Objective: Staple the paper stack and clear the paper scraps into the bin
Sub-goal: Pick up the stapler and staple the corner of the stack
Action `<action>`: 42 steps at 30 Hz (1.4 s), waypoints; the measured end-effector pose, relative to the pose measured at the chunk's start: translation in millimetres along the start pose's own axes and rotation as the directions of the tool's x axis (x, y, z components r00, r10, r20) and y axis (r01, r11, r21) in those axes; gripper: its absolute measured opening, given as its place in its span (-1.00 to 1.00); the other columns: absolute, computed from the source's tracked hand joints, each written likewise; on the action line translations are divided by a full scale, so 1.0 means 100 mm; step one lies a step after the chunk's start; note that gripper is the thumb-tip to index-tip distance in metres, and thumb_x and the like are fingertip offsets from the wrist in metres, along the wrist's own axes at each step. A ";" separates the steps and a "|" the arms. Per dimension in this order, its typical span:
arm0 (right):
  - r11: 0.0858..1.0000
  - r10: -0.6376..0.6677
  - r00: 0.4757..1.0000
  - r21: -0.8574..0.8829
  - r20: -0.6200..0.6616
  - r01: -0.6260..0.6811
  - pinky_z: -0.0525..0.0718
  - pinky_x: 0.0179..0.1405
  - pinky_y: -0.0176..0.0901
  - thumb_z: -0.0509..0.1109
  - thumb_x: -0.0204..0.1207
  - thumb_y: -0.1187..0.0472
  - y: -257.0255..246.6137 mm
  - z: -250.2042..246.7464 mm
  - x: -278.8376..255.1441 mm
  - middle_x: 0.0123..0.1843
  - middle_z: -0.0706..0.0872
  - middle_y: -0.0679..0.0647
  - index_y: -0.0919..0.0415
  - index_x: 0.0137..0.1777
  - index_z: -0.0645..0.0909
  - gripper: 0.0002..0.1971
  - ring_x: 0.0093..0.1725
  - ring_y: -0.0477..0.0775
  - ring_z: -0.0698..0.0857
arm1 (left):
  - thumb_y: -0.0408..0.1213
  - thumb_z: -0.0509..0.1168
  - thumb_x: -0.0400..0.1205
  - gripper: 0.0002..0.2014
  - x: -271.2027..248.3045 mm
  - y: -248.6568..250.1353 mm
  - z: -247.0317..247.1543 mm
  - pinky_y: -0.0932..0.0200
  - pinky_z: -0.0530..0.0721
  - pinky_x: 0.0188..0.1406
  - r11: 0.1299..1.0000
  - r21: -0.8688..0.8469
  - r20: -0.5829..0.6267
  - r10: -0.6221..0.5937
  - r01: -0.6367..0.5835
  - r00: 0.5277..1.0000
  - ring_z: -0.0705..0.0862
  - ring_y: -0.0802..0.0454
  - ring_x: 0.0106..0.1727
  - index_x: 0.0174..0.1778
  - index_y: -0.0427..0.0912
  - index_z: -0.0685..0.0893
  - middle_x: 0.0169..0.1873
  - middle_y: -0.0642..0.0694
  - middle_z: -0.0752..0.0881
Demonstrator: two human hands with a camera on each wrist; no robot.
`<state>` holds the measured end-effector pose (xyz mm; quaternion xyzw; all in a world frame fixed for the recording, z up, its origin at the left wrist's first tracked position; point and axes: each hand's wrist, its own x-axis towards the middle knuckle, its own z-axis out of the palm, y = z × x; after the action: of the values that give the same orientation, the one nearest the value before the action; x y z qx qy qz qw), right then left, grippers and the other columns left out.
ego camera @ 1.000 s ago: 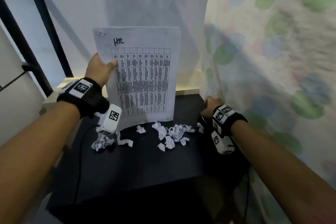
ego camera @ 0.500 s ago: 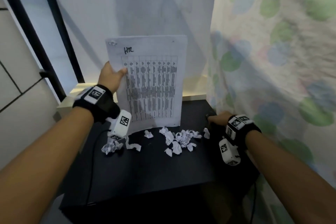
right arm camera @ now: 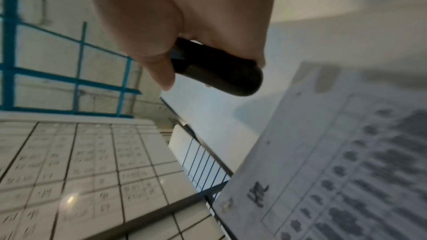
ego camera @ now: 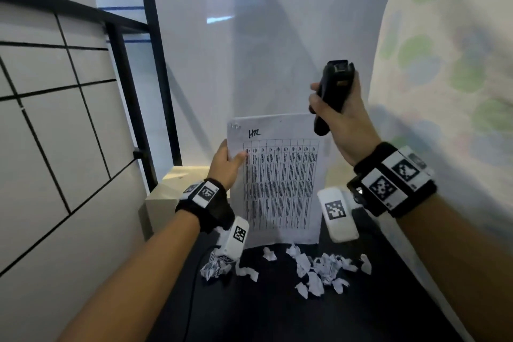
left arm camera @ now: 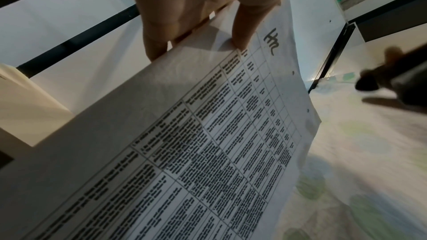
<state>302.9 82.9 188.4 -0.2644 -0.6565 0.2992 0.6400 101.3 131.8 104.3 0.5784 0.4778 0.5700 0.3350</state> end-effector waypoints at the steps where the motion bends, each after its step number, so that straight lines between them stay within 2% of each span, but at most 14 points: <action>1: 1.000 -0.024 1.000 -0.015 0.002 0.024 0.59 0.08 -0.29 0.33 0.49 0.28 0.01 0.09 0.04 -0.02 0.60 -0.08 -0.12 0.07 0.35 -0.68 -0.06 -0.12 0.60 | -0.37 0.23 0.65 -0.63 -0.02 0.01 0.00 -0.15 0.56 0.38 1.000 0.002 0.009 0.018 -0.018 1.000 0.60 -0.23 0.34 0.40 -0.28 0.45 0.31 -0.31 0.63; 4: 0.997 -0.052 0.999 -0.056 0.012 0.052 0.62 -0.01 -0.47 0.35 0.51 0.34 0.10 0.34 0.11 0.04 0.61 -0.04 -0.07 0.16 0.29 -0.60 0.00 -0.22 0.62 | -0.14 0.35 0.50 -0.59 -0.05 -0.02 -0.05 -0.09 0.68 0.20 0.996 -0.027 0.051 0.083 -0.082 0.995 0.68 -0.16 0.18 0.26 -0.09 0.52 0.16 -0.20 0.70; 7: 0.997 -0.029 0.998 -0.075 0.048 0.032 0.66 -0.07 -0.51 0.33 0.53 0.42 0.20 0.52 0.13 0.10 0.59 0.07 0.03 0.19 0.26 -0.59 -0.01 -0.18 0.61 | -0.33 0.32 0.59 -0.73 -0.06 -0.06 -0.09 -0.02 0.70 0.12 0.995 -0.061 0.026 0.081 -0.079 0.996 0.67 -0.06 0.07 0.20 -0.09 0.56 0.00 -0.03 0.71; 9: 0.992 -0.040 0.995 -0.120 0.091 0.050 0.63 0.01 -0.40 0.33 0.51 0.42 0.27 0.59 0.15 0.09 0.58 0.13 0.06 0.18 0.26 -0.60 0.00 -0.06 0.60 | -0.41 0.30 0.61 -0.75 -0.04 -0.10 -0.10 -0.09 0.70 0.13 0.994 -0.050 0.021 0.095 -0.094 0.995 0.68 -0.09 0.06 0.19 -0.14 0.60 0.01 -0.11 0.71; 11: 0.976 -0.057 0.988 -0.201 0.142 0.086 0.64 0.04 -0.18 0.33 0.47 0.36 0.34 0.64 0.15 0.03 0.60 0.05 0.03 0.19 0.29 -0.61 -0.02 -0.02 0.60 | -0.44 0.33 0.59 -0.80 -0.01 -0.14 -0.13 -0.13 0.74 0.07 0.993 -0.097 0.042 0.075 -0.071 0.996 0.75 -0.13 -0.04 0.01 -0.04 0.65 -0.10 -0.15 0.78; 13: 0.938 -0.100 0.977 -0.309 0.189 0.156 0.65 -0.01 -0.05 0.32 0.44 0.29 0.39 0.68 0.14 -0.07 0.59 -0.16 0.02 0.22 0.34 -0.61 -0.11 -0.12 0.60 | -0.47 0.34 0.58 -0.75 0.03 -0.19 -0.16 -0.03 0.81 -0.09 0.985 -0.169 0.057 0.039 -0.028 0.998 0.83 0.01 -0.26 -0.08 0.05 0.66 -0.33 0.00 0.86; 15: 0.913 -0.112 0.973 -0.366 0.202 0.181 0.69 0.01 -0.02 0.32 0.45 0.24 0.40 0.74 0.14 -0.09 0.63 -0.17 -0.01 0.22 0.35 -0.63 -0.10 -0.10 0.66 | -0.48 0.34 0.57 -0.75 0.03 -0.22 -0.18 0.09 0.83 -0.21 0.980 -0.196 0.068 0.045 -0.031 0.997 0.83 0.16 -0.39 -0.09 0.03 0.67 -0.45 0.08 0.85; 19: 0.944 -0.066 0.993 -0.315 0.101 0.095 0.72 0.02 0.25 0.34 0.43 0.17 0.35 0.87 0.19 -0.08 0.71 0.25 -0.15 0.08 0.30 -0.67 -0.07 0.27 0.71 | -0.49 0.33 0.57 -0.81 0.00 -0.24 -0.15 0.21 0.82 -0.27 0.971 -0.233 0.060 0.066 -0.051 0.996 0.83 0.18 -0.38 0.05 -0.19 0.69 -0.44 0.11 0.85; 23: 0.961 -0.014 0.999 -0.274 0.049 0.027 0.69 -0.06 0.15 0.36 0.41 0.27 0.30 0.96 0.26 -0.21 0.57 0.09 0.09 0.06 0.35 -0.71 -0.20 0.12 0.62 | -0.53 0.32 0.57 -0.84 -0.01 -0.25 -0.14 0.31 0.78 -0.35 0.965 -0.251 0.054 0.085 -0.069 0.995 0.81 0.22 -0.41 0.04 -0.36 0.68 -0.46 0.11 0.85; 26: 0.971 -0.014 1.000 -0.238 -0.001 0.014 0.76 -0.12 0.23 0.35 0.43 0.23 0.29 1.10 0.28 -0.26 0.58 0.09 0.21 0.04 0.43 -0.77 -0.23 0.27 0.70 | -0.54 0.31 0.57 -0.78 -0.01 -0.24 -0.11 0.38 0.76 -0.37 0.970 -0.232 0.044 0.090 -0.077 0.995 0.78 0.30 -0.44 0.11 -0.49 0.69 -0.49 0.19 0.83; 31: 0.980 -0.022 0.989 -0.199 -0.149 -0.008 0.78 -0.23 0.19 0.41 0.41 -0.02 0.26 1.32 0.31 -0.32 0.65 0.11 0.12 -0.18 0.51 -0.77 -0.25 0.30 0.76 | -0.61 0.27 0.57 -0.72 -0.03 -0.23 -0.08 0.47 0.68 -0.44 0.974 -0.204 0.040 0.113 -0.103 0.993 0.72 0.42 -0.49 0.20 -0.51 0.65 -0.46 0.20 0.82; 35: 0.968 -0.025 0.982 -0.251 -0.186 -0.023 0.78 -0.22 0.15 0.41 0.42 0.00 0.25 1.34 0.32 -0.40 0.68 0.27 0.02 -0.42 0.43 -0.72 -0.30 0.29 0.76 | -0.58 0.29 0.57 -0.71 -0.02 -0.24 -0.09 0.44 0.73 -0.35 0.972 -0.214 0.058 0.112 -0.097 0.992 0.74 0.43 -0.44 0.21 -0.53 0.64 -0.50 0.28 0.80; 39: 0.961 -0.001 0.969 -0.269 -0.247 -0.067 0.74 -0.31 0.05 0.39 0.41 0.13 0.27 1.36 0.35 -0.53 0.49 -0.05 -0.03 -0.47 0.35 -0.69 -0.46 0.10 0.58 | -0.62 0.25 0.58 -0.73 -0.05 -0.21 -0.07 0.50 0.68 -0.42 0.971 -0.213 0.078 0.131 -0.112 0.988 0.71 0.47 -0.48 0.19 -0.62 0.62 -0.48 0.26 0.81; 42: 0.947 0.023 0.963 -0.303 -0.269 -0.107 0.60 -0.42 -0.09 0.37 0.38 0.19 0.28 1.36 0.39 -0.54 0.42 -0.08 -0.02 -0.48 0.31 -0.68 -0.49 0.01 0.46 | -0.68 0.24 0.57 -0.74 -0.04 -0.19 -0.06 0.52 0.66 -0.45 0.974 -0.196 0.083 0.130 -0.112 0.988 0.69 0.48 -0.51 0.17 -0.67 0.61 -0.57 0.30 0.77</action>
<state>165.0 123.2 194.4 -0.4218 -0.5965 0.1741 0.6603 92.5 133.0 85.7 0.5981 0.3685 0.6044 0.3758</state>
